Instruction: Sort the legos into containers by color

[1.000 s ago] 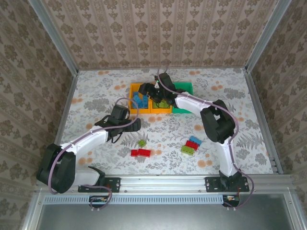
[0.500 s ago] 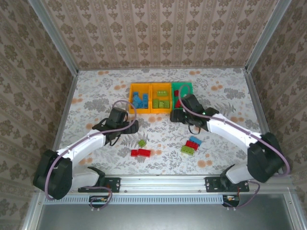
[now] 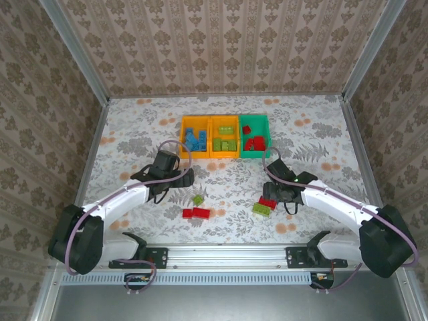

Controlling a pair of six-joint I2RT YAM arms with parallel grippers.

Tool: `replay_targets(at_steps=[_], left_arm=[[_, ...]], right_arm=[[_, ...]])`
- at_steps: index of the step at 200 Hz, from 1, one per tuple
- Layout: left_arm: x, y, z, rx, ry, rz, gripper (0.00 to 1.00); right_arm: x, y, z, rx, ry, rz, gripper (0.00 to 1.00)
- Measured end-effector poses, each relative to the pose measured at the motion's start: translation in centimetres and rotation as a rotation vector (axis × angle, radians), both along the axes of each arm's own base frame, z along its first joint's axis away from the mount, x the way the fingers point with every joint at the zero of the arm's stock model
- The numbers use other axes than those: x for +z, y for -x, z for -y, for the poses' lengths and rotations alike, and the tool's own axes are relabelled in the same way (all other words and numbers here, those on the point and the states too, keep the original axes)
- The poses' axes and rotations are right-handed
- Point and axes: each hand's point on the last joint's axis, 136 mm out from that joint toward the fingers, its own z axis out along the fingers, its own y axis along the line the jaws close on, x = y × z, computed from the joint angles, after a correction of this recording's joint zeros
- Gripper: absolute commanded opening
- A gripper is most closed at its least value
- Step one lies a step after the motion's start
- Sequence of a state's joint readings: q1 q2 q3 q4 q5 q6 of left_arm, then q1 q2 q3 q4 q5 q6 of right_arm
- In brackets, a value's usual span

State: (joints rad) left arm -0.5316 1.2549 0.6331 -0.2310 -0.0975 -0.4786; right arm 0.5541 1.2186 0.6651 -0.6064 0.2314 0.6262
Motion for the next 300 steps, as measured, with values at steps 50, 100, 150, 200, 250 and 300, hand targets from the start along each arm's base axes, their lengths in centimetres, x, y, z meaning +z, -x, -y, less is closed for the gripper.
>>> replay_targets(at_steps=[50, 100, 150, 200, 250, 300], left_arm=[[-0.2, 0.1, 0.0, -0.002, -0.001, -0.008, 1.0], [-0.2, 0.1, 0.0, -0.002, -0.002, -0.008, 1.0], [-0.3, 0.1, 0.0, -0.002, -0.002, -0.009, 1.0], [-0.3, 0.1, 0.0, -0.002, -0.002, -0.01, 1.0], [-0.9, 0.2, 0.0, -0.002, -0.013, -0.027, 1.0], [-1.2, 0.2, -0.1, -0.002, -0.018, -0.037, 1.0]], right_arm=[[-0.4, 0.3, 0.2, -0.011, 0.003, -0.009, 0.73], [0.2, 0.2, -0.5, 0.003, -0.055, 0.022, 0.7], [-0.9, 0.7, -1.0, 0.016, -0.073, -0.026, 0.69], [-2.0, 0.7, -0.8, 0.0, -0.052, -0.058, 0.63], [-2.2, -0.3, -0.7, -0.035, -0.052, -0.031, 0.58], [-2.4, -1.6, -1.0, -0.061, -0.067, -0.012, 0.53]])
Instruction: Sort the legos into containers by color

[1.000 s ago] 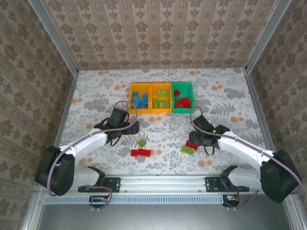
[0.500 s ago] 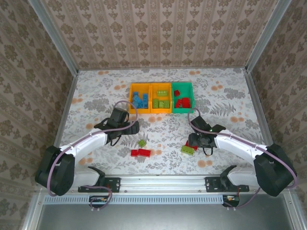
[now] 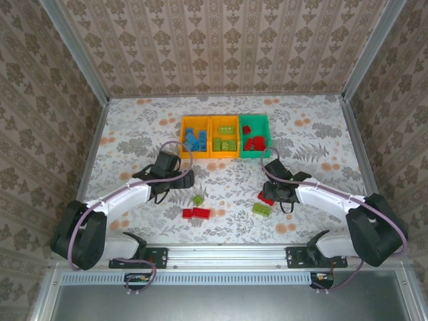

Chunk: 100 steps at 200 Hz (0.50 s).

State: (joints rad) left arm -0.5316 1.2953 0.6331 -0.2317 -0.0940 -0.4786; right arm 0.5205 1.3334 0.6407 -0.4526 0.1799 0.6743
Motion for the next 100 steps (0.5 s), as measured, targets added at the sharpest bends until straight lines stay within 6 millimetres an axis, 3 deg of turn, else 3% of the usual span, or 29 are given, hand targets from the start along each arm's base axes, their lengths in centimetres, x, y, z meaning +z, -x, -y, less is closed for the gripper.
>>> replay_targets(at_steps=[38, 67, 100], left_arm=[[-0.1, 0.0, 0.0, 0.0, -0.002, -0.002, 1.0], [-0.1, 0.0, 0.0, 0.0, -0.002, -0.002, 1.0], [-0.1, 0.0, 0.0, 0.0, -0.002, -0.003, 1.0]], right_arm=[[-0.1, -1.8, -0.3, -0.032, -0.015, 0.02, 0.46], [-1.6, -2.0, -0.2, -0.035, 0.009, -0.023, 0.36], [-1.4, -3.1, -0.9, -0.031, -0.001, -0.017, 0.32]])
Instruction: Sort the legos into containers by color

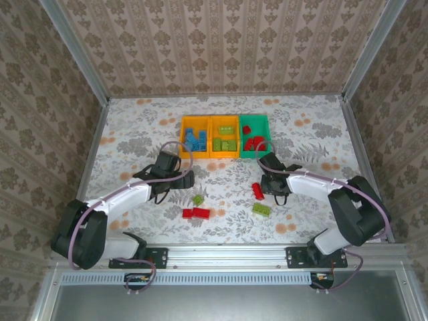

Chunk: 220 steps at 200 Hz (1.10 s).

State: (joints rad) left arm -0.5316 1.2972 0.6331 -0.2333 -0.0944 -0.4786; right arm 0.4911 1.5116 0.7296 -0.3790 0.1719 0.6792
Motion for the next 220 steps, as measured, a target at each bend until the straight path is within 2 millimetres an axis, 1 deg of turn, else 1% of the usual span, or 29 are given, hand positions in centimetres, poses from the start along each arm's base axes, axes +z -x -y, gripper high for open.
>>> replay_targets(at_steps=[29, 39, 64, 98, 124, 136, 148, 183, 202, 220], left_arm=[[-0.2, 0.0, 0.0, 0.0, -0.004, -0.005, 1.0], [-0.4, 0.1, 0.0, 0.0, -0.007, -0.011, 1.0], [-0.6, 0.1, -0.1, 0.0, -0.011, -0.018, 1.0], [-0.8, 0.2, -0.1, 0.0, -0.015, -0.025, 1.0], [-0.8, 0.2, -0.1, 0.0, -0.016, -0.026, 1.0], [-0.8, 0.1, -0.1, 0.0, -0.016, -0.026, 1.0], [-0.9, 0.1, -0.1, 0.0, -0.016, -0.026, 1.0], [-0.9, 0.1, -0.2, 0.002, -0.019, -0.027, 1.0], [-0.9, 0.1, -0.2, 0.005, -0.024, -0.027, 1.0], [-0.9, 0.1, -0.3, 0.006, -0.026, -0.026, 1.0]], right_arm=[[0.1, -0.8, -0.5, 0.018, -0.005, 0.007, 0.31], [0.1, -1.1, -0.7, 0.027, -0.002, 0.007, 0.34], [0.1, -2.0, -1.3, 0.051, 0.007, 0.007, 0.38], [0.2, -2.7, -1.3, 0.057, 0.035, 0.009, 0.51], [0.1, -3.1, -1.1, 0.065, 0.062, 0.003, 0.52], [0.1, -3.4, -1.2, 0.068, 0.069, 0.002, 0.5], [0.2, -3.7, -1.4, 0.081, 0.074, 0.006, 0.45], [0.4, -4.7, -1.9, 0.098, 0.077, 0.017, 0.26], [0.5, -4.8, -2.1, 0.111, 0.079, 0.02, 0.23], [0.7, -4.7, -2.5, 0.124, 0.074, 0.024, 0.22]])
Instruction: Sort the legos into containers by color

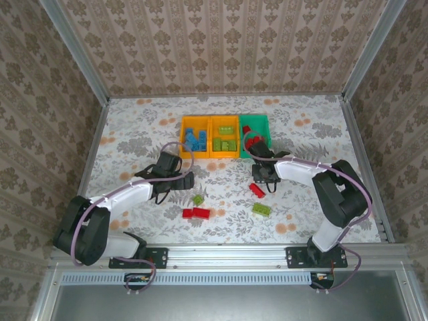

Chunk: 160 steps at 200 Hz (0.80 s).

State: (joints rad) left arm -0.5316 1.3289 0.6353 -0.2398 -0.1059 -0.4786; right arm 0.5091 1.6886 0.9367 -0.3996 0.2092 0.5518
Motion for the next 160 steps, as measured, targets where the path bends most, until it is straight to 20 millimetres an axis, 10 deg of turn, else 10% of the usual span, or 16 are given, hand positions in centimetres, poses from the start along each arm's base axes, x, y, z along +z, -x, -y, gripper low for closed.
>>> replay_targets(at_steps=[92, 160], left_arm=[[0.0, 0.0, -0.1, 0.003, -0.002, 0.002, 1.0], [0.0, 0.0, -0.1, 0.029, 0.012, -0.004, 1.0]], right_arm=[[13.0, -6.9, -12.3, 0.126, -0.535, 0.277, 0.22], [13.7, -14.0, -21.4, 0.176, -0.828, 0.23, 0.24]])
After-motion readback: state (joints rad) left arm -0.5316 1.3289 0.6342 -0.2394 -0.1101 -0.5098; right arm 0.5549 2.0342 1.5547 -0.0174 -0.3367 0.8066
